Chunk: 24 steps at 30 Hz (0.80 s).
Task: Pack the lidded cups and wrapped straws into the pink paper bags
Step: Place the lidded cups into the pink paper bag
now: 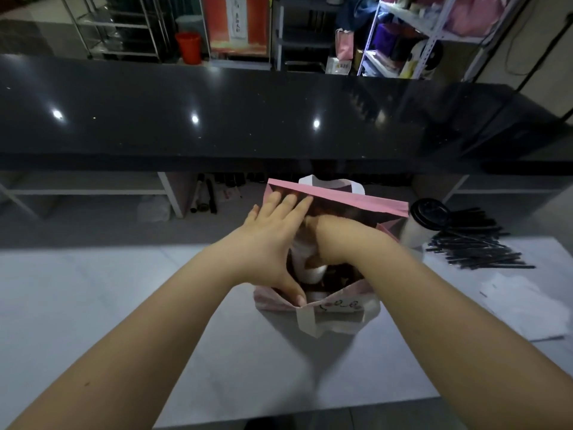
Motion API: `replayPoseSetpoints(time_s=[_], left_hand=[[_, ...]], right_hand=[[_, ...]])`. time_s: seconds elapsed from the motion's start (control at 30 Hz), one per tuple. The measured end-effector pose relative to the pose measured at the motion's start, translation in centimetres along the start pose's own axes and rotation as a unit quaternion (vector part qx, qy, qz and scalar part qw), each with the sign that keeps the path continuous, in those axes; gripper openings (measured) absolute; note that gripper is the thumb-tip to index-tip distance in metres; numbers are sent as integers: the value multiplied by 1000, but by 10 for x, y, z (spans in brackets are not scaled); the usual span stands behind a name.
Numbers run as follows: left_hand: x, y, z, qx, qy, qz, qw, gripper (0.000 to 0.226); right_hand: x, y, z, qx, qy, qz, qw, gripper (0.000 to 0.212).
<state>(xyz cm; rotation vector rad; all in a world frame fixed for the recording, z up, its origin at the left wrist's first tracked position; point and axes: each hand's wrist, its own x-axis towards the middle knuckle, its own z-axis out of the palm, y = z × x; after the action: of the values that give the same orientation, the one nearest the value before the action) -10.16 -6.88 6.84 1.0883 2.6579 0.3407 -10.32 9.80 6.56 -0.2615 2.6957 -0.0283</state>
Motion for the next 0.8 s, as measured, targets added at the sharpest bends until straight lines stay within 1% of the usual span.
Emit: replayPoseSetpoints(time_s=[0.07,0.1,0.17,0.2,0.27,0.4,0.53,0.6,0.67,0.7,0.77,0.8], left_hand=[[-3,1,-1,4,0,7,1000,150],[-4,2,-1,5,1,7,1000,150],[-7,1,-3,1,3,0,1000,149],[-8,0,-3,-3,8,-5,1000,148],[-11,-2,-4,-12,22,-12,1000,146],[-15,-1,-1,0,45,-9,999,142],[-16,-2,2,21,57,-27,998,135],[-16,-1,0,30,78,-37,996,120],[-15,-1,-6,63,125,-38,989,95],[-14,0,-11,85,154,-36,984,81],[-11,2,-21,119,205,-39,971,54],[-9,4,-26,126,228,-38,965,42]], right_hand=[[9,-8,2,24,12,-45,999,75],[11,-11,5,23,18,-63,998,75],[11,-13,18,6,6,-81,997,87],[9,-11,26,4,-4,-77,997,94],[6,-5,44,2,5,-71,997,99],[10,5,80,-65,50,-107,991,92],[17,1,96,-100,34,-92,990,86],[14,1,87,-65,16,-90,994,82],[5,5,61,21,-10,-85,996,80],[-1,9,44,75,-12,-72,995,75],[-19,20,14,168,22,-50,984,58],[-29,26,3,193,49,-46,979,51]])
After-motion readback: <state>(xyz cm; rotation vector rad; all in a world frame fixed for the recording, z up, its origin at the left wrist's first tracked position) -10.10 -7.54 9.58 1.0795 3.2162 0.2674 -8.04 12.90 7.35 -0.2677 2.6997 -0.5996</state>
